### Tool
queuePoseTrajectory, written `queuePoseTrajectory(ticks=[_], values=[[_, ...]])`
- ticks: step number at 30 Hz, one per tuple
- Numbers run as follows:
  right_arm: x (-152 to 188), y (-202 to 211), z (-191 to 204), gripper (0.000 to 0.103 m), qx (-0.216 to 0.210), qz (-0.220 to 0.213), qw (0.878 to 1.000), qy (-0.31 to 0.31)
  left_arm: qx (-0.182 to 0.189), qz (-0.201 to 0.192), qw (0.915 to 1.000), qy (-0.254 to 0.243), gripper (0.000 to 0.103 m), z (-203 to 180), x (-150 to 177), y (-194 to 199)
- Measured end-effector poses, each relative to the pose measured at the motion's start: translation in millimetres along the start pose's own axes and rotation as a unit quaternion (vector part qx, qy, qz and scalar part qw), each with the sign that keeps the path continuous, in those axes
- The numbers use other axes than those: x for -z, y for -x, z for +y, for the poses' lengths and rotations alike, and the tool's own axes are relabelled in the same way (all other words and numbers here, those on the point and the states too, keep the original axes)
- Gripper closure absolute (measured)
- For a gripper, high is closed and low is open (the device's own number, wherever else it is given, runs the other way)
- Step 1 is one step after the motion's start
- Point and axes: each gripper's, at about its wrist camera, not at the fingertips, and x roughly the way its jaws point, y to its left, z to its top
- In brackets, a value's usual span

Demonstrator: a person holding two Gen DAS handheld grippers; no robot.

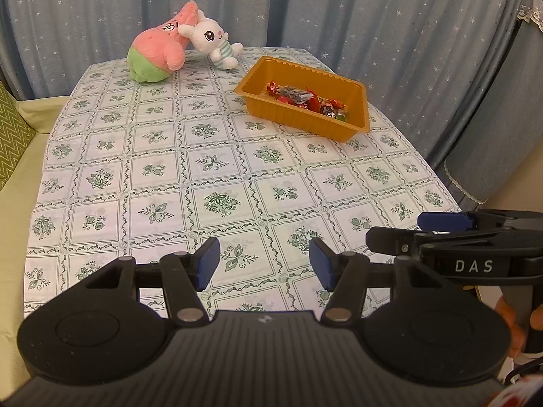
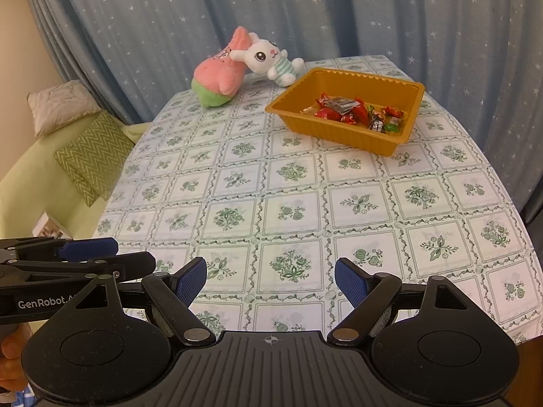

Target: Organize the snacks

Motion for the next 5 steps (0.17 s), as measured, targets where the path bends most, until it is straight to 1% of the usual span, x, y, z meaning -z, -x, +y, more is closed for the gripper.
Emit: queuePoseTrajectory(ticks=[5], values=[[-2.6, -1.1, -5.0, 0.021, 0.0, 0.004, 1.0, -0.004, 0.0, 0.007, 1.0, 0.002, 0.047, -3.0, -3.9, -5.9]])
